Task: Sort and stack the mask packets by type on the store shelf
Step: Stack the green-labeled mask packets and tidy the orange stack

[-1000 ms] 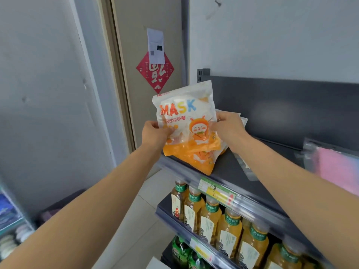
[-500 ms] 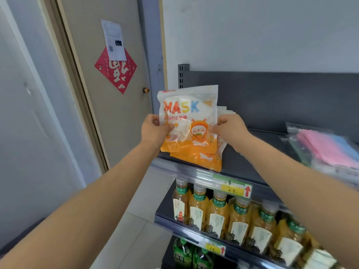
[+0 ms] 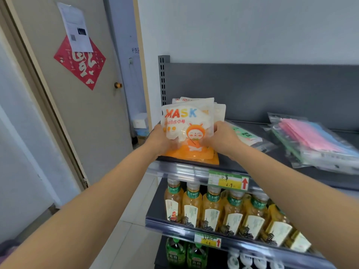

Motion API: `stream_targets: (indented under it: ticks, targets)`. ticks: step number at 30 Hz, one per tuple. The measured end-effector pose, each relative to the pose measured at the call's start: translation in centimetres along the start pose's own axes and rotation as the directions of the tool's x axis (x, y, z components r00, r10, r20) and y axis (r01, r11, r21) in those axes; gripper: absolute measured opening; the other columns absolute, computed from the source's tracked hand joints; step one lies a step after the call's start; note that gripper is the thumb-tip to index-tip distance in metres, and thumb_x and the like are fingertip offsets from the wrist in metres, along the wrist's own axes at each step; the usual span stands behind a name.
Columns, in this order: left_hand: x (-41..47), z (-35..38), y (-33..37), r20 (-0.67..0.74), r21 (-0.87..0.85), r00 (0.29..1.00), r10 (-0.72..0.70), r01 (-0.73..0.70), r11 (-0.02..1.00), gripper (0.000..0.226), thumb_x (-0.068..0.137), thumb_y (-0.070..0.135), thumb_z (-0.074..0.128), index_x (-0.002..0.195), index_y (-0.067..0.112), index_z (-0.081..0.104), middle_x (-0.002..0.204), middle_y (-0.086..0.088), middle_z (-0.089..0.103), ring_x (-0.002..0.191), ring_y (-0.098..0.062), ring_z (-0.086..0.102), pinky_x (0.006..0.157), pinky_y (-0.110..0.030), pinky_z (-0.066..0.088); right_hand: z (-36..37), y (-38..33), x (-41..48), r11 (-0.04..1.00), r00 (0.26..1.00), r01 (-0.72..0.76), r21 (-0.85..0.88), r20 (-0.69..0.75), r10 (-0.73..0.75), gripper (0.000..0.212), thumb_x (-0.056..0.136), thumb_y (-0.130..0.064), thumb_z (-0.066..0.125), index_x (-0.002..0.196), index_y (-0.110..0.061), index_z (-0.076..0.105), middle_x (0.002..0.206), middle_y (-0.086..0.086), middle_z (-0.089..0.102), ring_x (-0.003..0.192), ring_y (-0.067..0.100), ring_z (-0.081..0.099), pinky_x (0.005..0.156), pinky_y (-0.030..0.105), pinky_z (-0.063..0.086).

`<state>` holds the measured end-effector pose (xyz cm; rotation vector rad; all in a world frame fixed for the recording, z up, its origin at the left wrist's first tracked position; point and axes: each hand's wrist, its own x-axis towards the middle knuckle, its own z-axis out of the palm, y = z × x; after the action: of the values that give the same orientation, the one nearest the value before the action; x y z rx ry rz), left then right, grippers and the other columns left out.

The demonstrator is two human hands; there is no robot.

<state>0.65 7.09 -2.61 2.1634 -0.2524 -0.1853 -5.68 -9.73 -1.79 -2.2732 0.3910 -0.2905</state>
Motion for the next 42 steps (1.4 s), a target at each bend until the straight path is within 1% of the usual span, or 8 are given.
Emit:
stream_targets:
  ticks: [7, 11, 13, 16, 23, 29, 35, 42]
  targets:
    - [1.8, 1.8, 0.1, -0.083, -0.094, 0.997, 0.001, -0.008, 0.996, 0.098, 0.050, 0.043, 0.076, 0.134, 0.018, 0.032, 0.134, -0.008, 0.051, 0.119, -0.031, 0.054, 0.097, -0.049, 0.049, -0.2, 0.8, 1.5, 0.998, 0.995, -0.062, 0.013, -0.074, 0.063, 0.053, 0.084, -0.025, 0.070, 0.126, -0.012, 0.041, 0.128, 0.012, 0.050, 0.095, 0.021, 0.050, 0.065, 0.026, 0.038]
    - [1.3, 1.4, 0.9, -0.032, -0.119, 0.999, -0.014, 0.010, 0.993, 0.084, 0.076, 0.017, 0.077, 0.142, 0.014, 0.025, 0.133, -0.001, 0.046, 0.120, -0.023, 0.048, 0.092, -0.028, 0.042, -0.6, 0.7, 1.7, 0.993, 0.993, -0.120, 0.009, 0.019, 0.120, 0.068, 0.081, -0.022, 0.073, 0.133, -0.012, 0.032, 0.129, 0.011, 0.049, 0.108, 0.024, 0.050, 0.078, 0.034, 0.048]
    - [1.3, 1.2, 0.8, 0.017, -0.124, 1.000, -0.018, 0.020, 0.992, 0.079, 0.078, 0.011, 0.077, 0.140, 0.011, 0.028, 0.131, -0.001, 0.049, 0.109, -0.018, 0.050, 0.083, -0.025, 0.041, -0.6, 0.6, 1.5, 0.987, 0.985, -0.153, -0.047, 0.073, 0.157, 0.087, 0.076, -0.019, 0.076, 0.142, -0.011, 0.019, 0.135, 0.012, 0.043, 0.122, 0.030, 0.044, 0.099, 0.043, 0.044]
    - [0.9, 1.1, 0.7, 0.030, -0.113, 0.999, -0.034, 0.037, 0.993, 0.080, 0.076, 0.010, 0.078, 0.139, 0.010, 0.028, 0.133, -0.003, 0.050, 0.104, -0.016, 0.047, 0.083, -0.025, 0.039, -0.4, 0.7, 1.1, 0.983, 0.979, -0.174, -0.051, 0.099, 0.178, 0.106, 0.072, -0.017, 0.079, 0.148, -0.013, 0.006, 0.139, 0.013, 0.038, 0.127, 0.032, 0.040, 0.104, 0.043, 0.039]
    - [0.3, 1.2, 0.3, -0.021, -0.049, 0.998, -0.067, 0.066, 0.997, 0.099, 0.068, 0.020, 0.085, 0.144, 0.011, 0.022, 0.141, -0.007, 0.045, 0.125, -0.027, 0.047, 0.092, -0.032, 0.043, -0.9, 0.9, -0.7, 0.987, 0.985, -0.135, 0.088, 0.117, 0.124, 0.087, 0.077, -0.026, 0.077, 0.143, -0.014, 0.023, 0.135, 0.006, 0.048, 0.120, 0.024, 0.048, 0.080, 0.030, 0.040]
    - [-1.0, 2.0, 0.2, -0.119, 0.087, 0.991, -0.062, 0.073, 0.994, 0.109, 0.067, 0.035, 0.083, 0.148, 0.009, 0.015, 0.148, -0.016, 0.025, 0.136, -0.035, 0.030, 0.111, -0.050, 0.032, -2.7, 1.8, -2.2, 0.994, 0.990, -0.073, 0.079, -0.118, 0.082, 0.020, 0.095, -0.029, 0.052, 0.102, -0.010, 0.056, 0.088, 0.001, 0.052, 0.087, 0.021, 0.048, 0.068, 0.027, 0.039]
    - [-2.9, 3.0, 1.4, -0.294, 0.227, 0.955, 0.044, 0.025, 0.974, 0.097, 0.071, 0.036, 0.079, 0.146, 0.012, 0.021, 0.148, -0.014, 0.024, 0.138, -0.036, 0.023, 0.113, -0.048, 0.022, -5.2, 4.0, -1.6, 0.986, 0.959, -0.167, -0.015, -0.233, 0.159, 0.027, 0.091, -0.019, 0.054, 0.113, -0.005, 0.055, 0.097, 0.009, 0.051, 0.094, 0.030, 0.056, 0.078, 0.037, 0.047]
    - [-4.9, 7.1, 6.1, -0.295, 0.097, 0.886, 0.359, -0.346, 0.933, 0.042, 0.088, 0.013, 0.060, 0.128, 0.011, 0.049, 0.130, -0.008, 0.046, 0.113, -0.021, 0.047, 0.092, -0.033, 0.044, -8.3, 5.8, 0.1, 0.953, 0.981, -0.190, -0.238, -0.073, 0.177, 0.030, 0.088, -0.023, 0.059, 0.106, 0.001, 0.058, 0.107, 0.017, 0.061, 0.086, 0.027, 0.051, 0.070, 0.029, 0.038]
